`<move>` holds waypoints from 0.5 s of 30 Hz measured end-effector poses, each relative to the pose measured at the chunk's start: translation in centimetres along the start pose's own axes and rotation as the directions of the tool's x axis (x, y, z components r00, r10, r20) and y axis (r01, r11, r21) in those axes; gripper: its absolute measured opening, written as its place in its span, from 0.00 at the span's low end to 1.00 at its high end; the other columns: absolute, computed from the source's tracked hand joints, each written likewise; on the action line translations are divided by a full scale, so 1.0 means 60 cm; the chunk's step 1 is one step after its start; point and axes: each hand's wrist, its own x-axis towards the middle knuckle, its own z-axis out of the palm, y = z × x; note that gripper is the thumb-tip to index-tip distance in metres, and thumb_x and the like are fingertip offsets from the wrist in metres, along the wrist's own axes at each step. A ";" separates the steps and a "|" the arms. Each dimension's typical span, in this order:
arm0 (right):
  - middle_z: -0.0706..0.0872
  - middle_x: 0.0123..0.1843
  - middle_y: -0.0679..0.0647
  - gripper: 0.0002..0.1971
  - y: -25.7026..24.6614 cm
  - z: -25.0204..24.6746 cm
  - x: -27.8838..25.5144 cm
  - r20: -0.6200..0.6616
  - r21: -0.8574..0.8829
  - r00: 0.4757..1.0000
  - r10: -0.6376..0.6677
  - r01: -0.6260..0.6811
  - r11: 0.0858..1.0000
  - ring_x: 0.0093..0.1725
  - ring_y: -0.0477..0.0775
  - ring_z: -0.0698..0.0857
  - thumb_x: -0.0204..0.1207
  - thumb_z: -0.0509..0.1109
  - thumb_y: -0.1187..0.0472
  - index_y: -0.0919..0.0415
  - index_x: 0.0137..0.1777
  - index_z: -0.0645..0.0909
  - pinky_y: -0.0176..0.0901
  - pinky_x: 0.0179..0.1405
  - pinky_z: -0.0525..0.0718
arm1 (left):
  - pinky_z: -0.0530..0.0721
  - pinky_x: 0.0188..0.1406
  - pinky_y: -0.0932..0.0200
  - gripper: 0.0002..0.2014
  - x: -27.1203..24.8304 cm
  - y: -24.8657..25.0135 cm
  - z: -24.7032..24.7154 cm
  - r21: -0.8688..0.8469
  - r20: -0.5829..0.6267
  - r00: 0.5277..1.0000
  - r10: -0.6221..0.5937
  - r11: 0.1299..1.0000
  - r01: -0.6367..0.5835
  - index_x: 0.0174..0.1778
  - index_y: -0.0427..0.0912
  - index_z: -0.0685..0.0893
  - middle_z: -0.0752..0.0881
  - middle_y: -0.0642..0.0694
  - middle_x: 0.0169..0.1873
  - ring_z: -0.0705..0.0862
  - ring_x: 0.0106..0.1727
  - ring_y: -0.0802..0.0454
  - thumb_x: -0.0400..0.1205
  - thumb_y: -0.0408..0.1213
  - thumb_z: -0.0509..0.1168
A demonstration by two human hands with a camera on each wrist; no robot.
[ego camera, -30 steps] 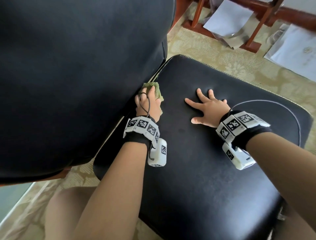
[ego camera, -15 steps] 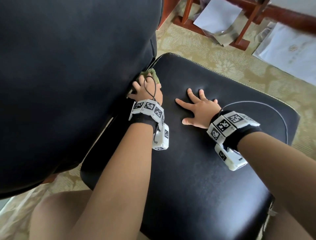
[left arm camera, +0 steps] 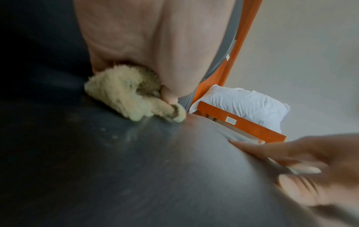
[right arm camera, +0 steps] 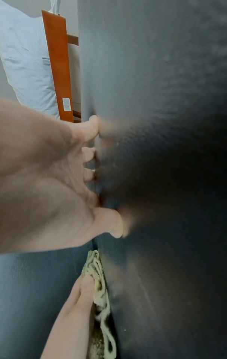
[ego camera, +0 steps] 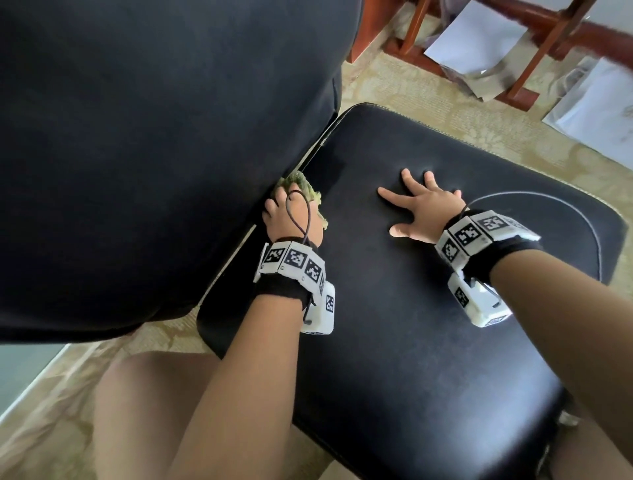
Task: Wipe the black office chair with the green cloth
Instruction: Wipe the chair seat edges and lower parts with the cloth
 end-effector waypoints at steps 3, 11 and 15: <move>0.39 0.84 0.45 0.35 0.002 0.002 0.003 -0.008 -0.004 1.000 -0.006 0.006 1.000 0.83 0.61 0.42 0.78 0.59 0.37 0.29 0.79 0.42 0.73 0.72 0.61 | 0.61 0.70 0.47 0.21 0.021 0.018 0.000 -0.042 -0.048 0.999 0.018 0.999 -0.020 0.73 0.37 0.72 0.72 0.39 0.72 0.68 0.71 0.39 0.84 0.40 0.57; 0.38 0.84 0.44 0.35 0.015 0.010 0.011 -0.014 -0.001 1.000 -0.016 0.016 1.000 0.82 0.60 0.41 0.78 0.57 0.35 0.29 0.78 0.40 0.71 0.71 0.63 | 0.57 0.75 0.43 0.20 0.072 0.082 0.002 0.010 -0.041 0.999 0.030 0.999 -0.030 0.72 0.36 0.72 0.74 0.39 0.70 0.67 0.71 0.37 0.85 0.39 0.56; 0.37 0.84 0.44 0.34 0.016 0.009 0.010 -0.010 -0.003 1.000 -0.019 0.019 1.000 0.83 0.60 0.42 0.78 0.56 0.35 0.29 0.78 0.40 0.70 0.72 0.63 | 0.54 0.75 0.45 0.28 0.069 0.077 -0.007 -0.048 -0.005 1.000 0.025 0.999 -0.025 0.80 0.39 0.61 0.68 0.39 0.75 0.64 0.74 0.39 0.84 0.43 0.56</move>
